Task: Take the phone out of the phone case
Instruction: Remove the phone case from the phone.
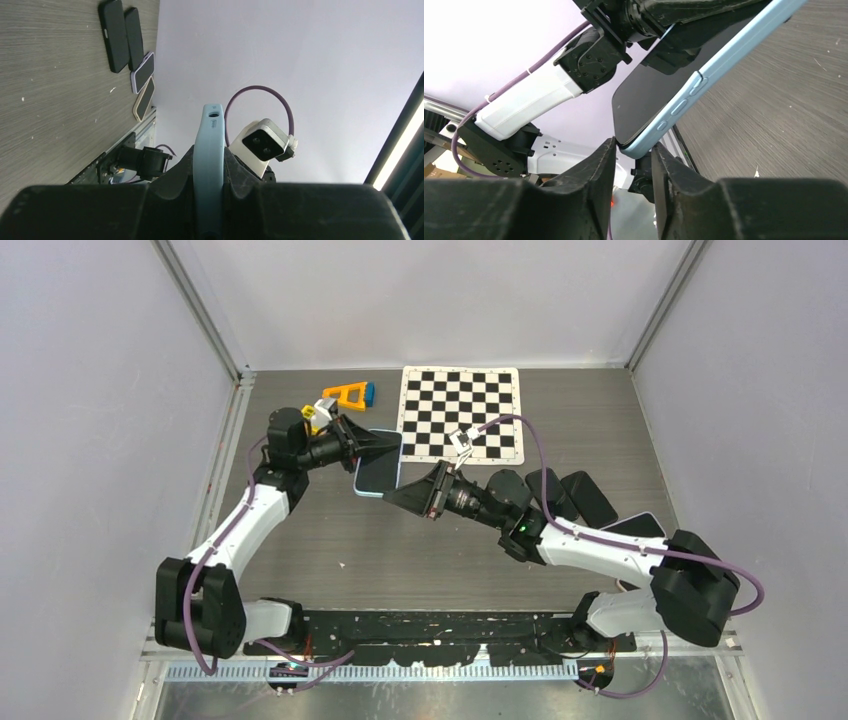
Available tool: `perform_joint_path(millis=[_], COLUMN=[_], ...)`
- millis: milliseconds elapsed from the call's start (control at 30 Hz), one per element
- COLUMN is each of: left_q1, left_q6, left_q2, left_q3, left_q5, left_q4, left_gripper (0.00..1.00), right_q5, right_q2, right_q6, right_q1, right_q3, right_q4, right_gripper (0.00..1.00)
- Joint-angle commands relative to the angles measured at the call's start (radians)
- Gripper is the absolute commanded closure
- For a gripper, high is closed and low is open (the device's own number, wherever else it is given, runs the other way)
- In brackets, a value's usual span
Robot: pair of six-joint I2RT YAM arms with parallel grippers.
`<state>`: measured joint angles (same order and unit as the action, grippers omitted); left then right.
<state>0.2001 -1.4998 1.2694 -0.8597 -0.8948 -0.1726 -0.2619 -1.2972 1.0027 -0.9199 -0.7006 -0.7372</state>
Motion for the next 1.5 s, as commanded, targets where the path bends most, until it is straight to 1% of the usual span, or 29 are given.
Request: perform_joint_path(millis=[0, 100, 200, 467, 567, 733, 967, 1033, 1133, 1367, 1433, 1467], left_q1=[-0.005, -0.005, -0.004, -0.004, -0.005, -0.004, -0.005, -0.004, -0.004, -0.004, -0.004, -0.004], left_q6=[-0.064, -0.079, -0.103, -0.167, -0.183, -0.235, -0.273, -0.312, -0.339, -0.353, -0.364, -0.367], left_q2=[-0.060, -0.067, -0.084, -0.129, -0.136, -0.135, -0.122, -0.124, -0.136, -0.155, -0.154, -0.154], left_q3=[-0.003, 0.003, 0.010, 0.002, -0.004, -0.009, -0.057, -0.058, -0.067, -0.069, -0.072, -0.075], left_q5=[-0.013, -0.017, -0.012, -0.005, -0.002, 0.006, 0.007, 0.002, -0.007, -0.018, -0.019, -0.019], left_q4=[-0.096, -0.102, -0.102, -0.131, -0.141, -0.192, -0.220, -0.261, -0.287, -0.292, -0.308, -0.314], left_gripper=[1.00, 1.00, 1.00, 1.00, 1.00, 1.00, 1.00, 1.00, 1.00, 1.00, 1.00, 1.00], right_q5=[0.042, 0.053, 0.050, 0.049, 0.037, 0.045, 0.094, 0.093, 0.112, 0.147, 0.193, 0.210], right_q2=[-0.017, -0.041, -0.104, -0.271, -0.334, -0.368, -0.360, -0.352, -0.315, -0.233, -0.203, -0.196], right_q6=[0.025, 0.035, 0.047, 0.077, 0.118, 0.117, 0.054, 0.022, -0.053, -0.207, -0.290, -0.319], right_q1=[0.010, 0.024, 0.038, 0.109, 0.125, 0.134, 0.135, 0.136, 0.136, 0.138, 0.138, 0.138], right_q3=[-0.002, 0.001, 0.011, 0.056, 0.075, 0.082, 0.094, 0.089, 0.066, 0.017, -0.023, -0.036], right_q4=[-0.082, -0.093, -0.138, -0.233, -0.317, -0.328, -0.243, -0.214, -0.105, 0.067, 0.168, 0.261], right_gripper=[0.68, 0.75, 0.83, 0.95, 0.99, 0.99, 0.99, 0.99, 0.99, 0.99, 0.99, 0.99])
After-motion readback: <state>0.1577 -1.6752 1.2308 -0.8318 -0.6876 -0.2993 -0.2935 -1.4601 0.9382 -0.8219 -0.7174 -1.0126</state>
